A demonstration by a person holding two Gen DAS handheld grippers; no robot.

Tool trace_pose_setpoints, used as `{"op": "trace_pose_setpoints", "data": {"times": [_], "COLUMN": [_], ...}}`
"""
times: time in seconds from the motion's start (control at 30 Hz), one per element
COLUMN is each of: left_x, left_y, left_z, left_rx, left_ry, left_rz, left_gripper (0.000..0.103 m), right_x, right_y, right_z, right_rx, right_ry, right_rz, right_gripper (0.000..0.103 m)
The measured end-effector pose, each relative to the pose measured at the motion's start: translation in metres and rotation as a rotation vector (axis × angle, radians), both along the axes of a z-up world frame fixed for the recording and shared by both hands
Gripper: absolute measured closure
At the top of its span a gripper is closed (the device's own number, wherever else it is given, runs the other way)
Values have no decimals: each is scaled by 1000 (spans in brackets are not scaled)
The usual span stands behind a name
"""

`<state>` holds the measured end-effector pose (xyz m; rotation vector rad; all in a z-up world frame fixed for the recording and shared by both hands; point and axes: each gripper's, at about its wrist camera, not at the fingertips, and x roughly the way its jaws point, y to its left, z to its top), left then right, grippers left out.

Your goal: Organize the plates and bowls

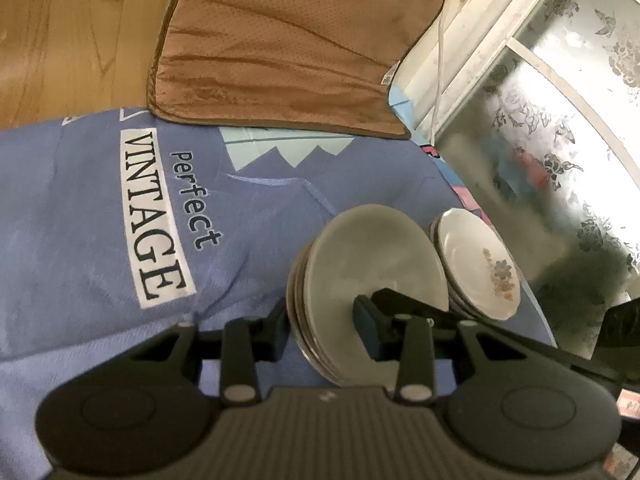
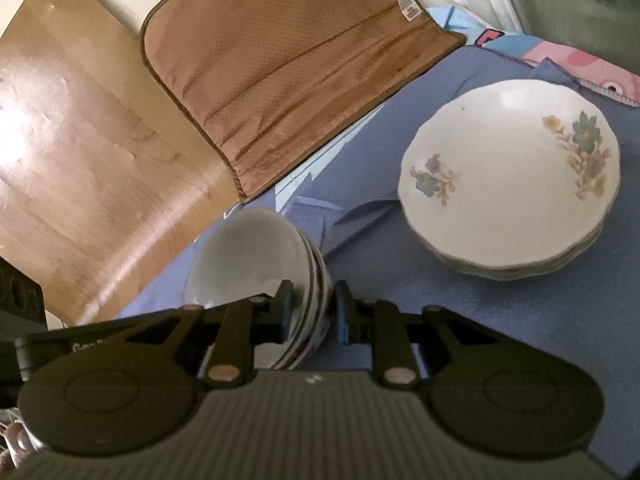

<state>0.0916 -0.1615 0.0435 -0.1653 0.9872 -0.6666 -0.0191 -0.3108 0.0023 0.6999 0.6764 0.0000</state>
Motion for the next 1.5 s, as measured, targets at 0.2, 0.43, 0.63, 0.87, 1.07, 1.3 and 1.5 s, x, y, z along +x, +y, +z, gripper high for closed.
{"op": "trace_pose_setpoints", "data": {"times": [0.2, 0.43, 0.63, 0.87, 1.07, 1.3, 1.5], "left_x": [-5, -1, 5, 14, 14, 3, -21], "left_y": [-13, -65, -110, -136, -125, -96, -72], "left_z": [20, 28, 22, 17, 26, 27, 27], "left_rx": [-19, -53, -48, -10, -10, 11, 43], "left_ry": [-32, -16, 6, -19, -84, -133, -213], "left_rz": [-25, -96, -140, -129, -91, -38, -38], "left_gripper": [69, 69, 69, 67, 40, 37, 30], "right_x": [-9, -27, -41, -39, -44, -65, -92], "right_y": [-7, -42, -72, -90, -89, -86, -64], "right_z": [15, 32, 28, 17, 27, 23, 24], "right_rx": [-33, -101, -132, -132, -205, -192, -222], "right_ry": [-48, -71, -54, -28, -83, -133, -172], "right_rz": [-7, -75, -143, -182, -272, -359, -405], "right_gripper": [79, 79, 79, 78, 57, 56, 54]}}
